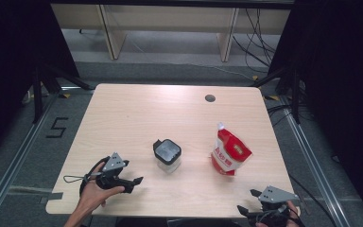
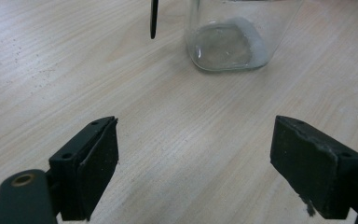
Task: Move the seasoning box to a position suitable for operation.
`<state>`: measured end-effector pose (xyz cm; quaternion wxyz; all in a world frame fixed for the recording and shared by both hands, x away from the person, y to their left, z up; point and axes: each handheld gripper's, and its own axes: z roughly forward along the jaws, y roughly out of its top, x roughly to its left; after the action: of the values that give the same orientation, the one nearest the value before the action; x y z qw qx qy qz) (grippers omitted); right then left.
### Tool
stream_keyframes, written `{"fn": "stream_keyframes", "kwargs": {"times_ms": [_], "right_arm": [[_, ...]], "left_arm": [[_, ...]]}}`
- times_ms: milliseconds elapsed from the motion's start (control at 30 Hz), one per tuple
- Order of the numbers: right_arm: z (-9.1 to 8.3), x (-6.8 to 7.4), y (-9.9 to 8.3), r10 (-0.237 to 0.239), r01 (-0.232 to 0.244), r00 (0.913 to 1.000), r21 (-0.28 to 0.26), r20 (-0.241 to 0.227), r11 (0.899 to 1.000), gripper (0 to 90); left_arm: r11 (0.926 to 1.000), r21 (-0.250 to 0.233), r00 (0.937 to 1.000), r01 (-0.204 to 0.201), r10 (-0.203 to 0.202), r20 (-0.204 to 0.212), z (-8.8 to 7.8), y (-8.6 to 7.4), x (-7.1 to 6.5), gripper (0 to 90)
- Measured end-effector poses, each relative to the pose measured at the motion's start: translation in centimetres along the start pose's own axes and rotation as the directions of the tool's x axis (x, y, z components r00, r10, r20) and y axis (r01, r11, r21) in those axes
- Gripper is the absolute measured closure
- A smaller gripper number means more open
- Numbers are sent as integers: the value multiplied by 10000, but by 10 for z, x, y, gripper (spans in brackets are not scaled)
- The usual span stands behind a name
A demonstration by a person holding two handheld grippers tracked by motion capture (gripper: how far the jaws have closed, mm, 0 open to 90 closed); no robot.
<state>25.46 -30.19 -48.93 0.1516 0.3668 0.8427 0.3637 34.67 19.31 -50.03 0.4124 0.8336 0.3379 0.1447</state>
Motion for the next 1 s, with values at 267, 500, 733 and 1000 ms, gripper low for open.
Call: {"fn": "stream_keyframes", "kwargs": {"times_ms": [267,500,733,1000], "right_arm": [[1,1,1,-52,52,10000,34,-60,10000,255],[2,0,1,14,-13,10000,43,-40,10000,255],[2,0,1,-27,27,10000,43,-88,10000,255],[3,-1,1,-83,84,9999,89,-61,9999,257]], "left_arm": [[9996,41,9978,291,-288,-595,10,4,15,161],[9992,-287,9974,261,-280,-662,24,14,30,258],[9973,-733,9978,-9,-40,-659,39,27,40,367],[9926,-979,9974,-712,695,-209,55,37,41,464]]}}
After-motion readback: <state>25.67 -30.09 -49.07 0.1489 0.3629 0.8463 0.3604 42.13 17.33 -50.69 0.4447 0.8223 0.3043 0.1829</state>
